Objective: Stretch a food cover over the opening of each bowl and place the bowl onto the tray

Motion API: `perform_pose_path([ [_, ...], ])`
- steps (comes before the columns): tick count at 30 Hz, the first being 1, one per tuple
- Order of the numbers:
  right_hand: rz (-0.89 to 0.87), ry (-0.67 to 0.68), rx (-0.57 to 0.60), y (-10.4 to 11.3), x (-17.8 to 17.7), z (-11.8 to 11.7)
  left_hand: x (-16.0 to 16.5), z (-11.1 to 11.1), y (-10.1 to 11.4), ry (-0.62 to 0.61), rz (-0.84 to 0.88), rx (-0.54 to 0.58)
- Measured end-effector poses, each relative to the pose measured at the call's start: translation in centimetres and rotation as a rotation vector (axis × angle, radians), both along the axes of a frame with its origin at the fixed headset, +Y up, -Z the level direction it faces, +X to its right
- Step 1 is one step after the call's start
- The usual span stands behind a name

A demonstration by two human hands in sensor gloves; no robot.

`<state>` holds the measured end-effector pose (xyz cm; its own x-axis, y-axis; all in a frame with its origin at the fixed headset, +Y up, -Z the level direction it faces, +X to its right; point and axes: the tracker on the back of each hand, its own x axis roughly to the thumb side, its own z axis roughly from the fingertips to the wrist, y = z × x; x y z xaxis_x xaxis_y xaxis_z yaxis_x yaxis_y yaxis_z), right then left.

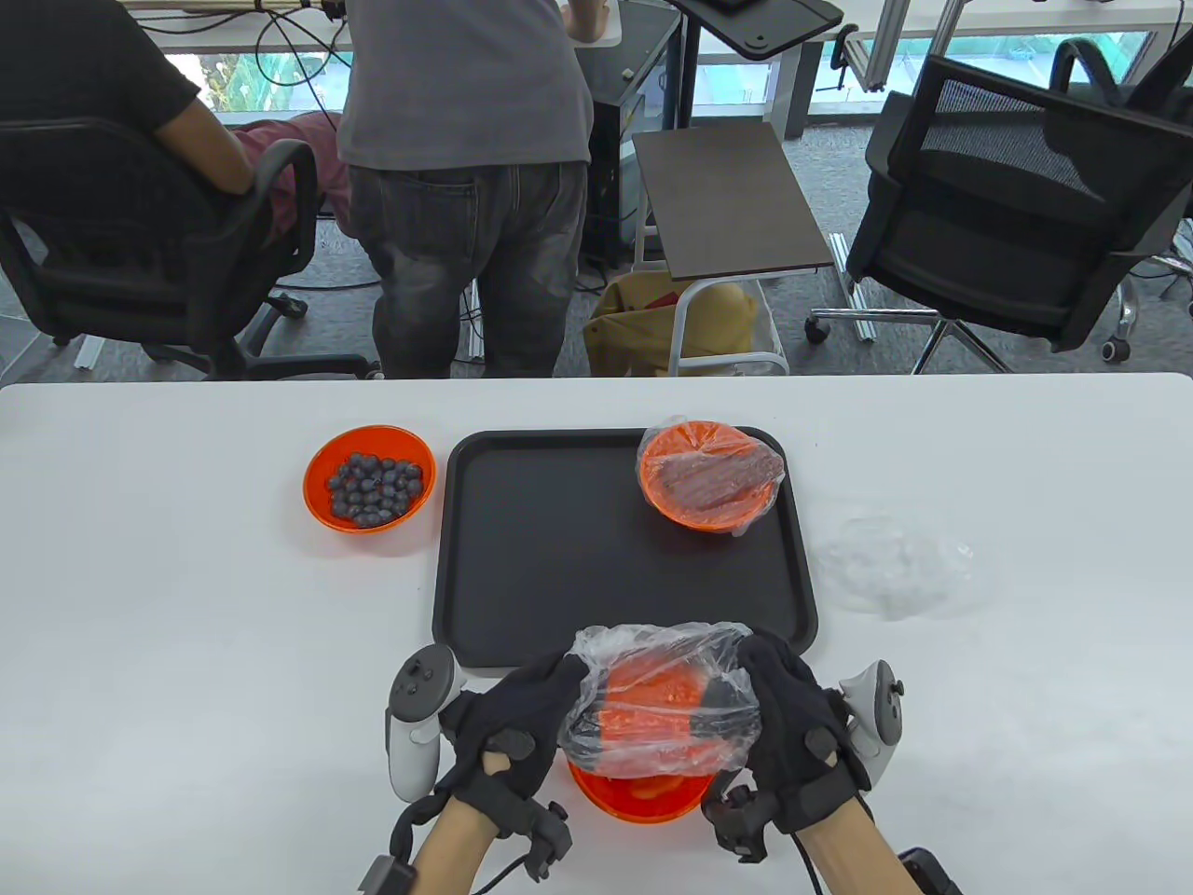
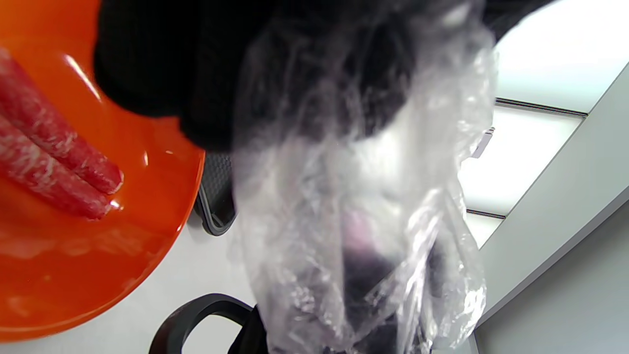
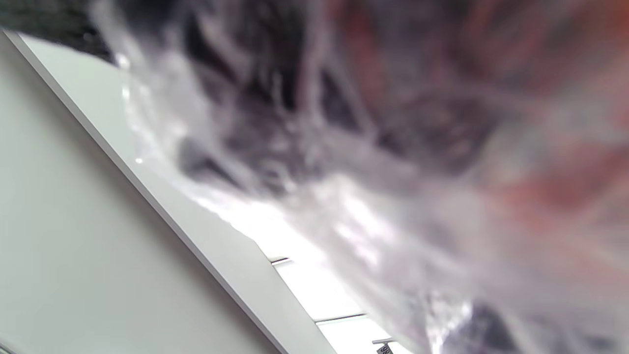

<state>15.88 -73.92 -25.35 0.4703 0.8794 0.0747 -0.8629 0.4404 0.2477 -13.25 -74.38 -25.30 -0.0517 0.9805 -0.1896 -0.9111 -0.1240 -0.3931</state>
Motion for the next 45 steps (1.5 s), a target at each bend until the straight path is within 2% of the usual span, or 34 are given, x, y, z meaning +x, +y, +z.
perform_pose_path([
  [12, 0.226, 0.056, -0.097, -0.8, -1.2, 0.7, -1.1, 0.1, 0.5, 0.12, 0.118, 0.057],
  [20, 0.234, 0.055, -0.118, -1.0, -1.5, 0.9, -2.2, 0.4, 0.6, 0.254, 0.181, 0.075],
  [26, 0.277, 0.051, -0.136, -1.1, -1.5, 1.1, -3.3, 0.4, 0.6, 0.32, 0.427, 0.029],
  [32, 0.328, 0.01, -0.125, -0.8, -1.6, 1.4, -3.5, 0.6, 0.5, 0.348, 0.407, 0.023],
  [34, 0.338, -0.019, -0.117, -0.7, -1.4, 1.4, -3.6, 0.7, 0.7, 0.37, 0.348, 0.034],
  [39, 0.327, -0.133, -0.088, -0.3, -0.6, 1.6, -3.6, 1.3, 1.5, 0.464, 0.051, 0.116],
  [45, 0.392, -0.296, -0.096, 0.4, 0.7, 2.4, -3.0, 2.2, 1.4, 0.499, -0.215, 0.09],
])
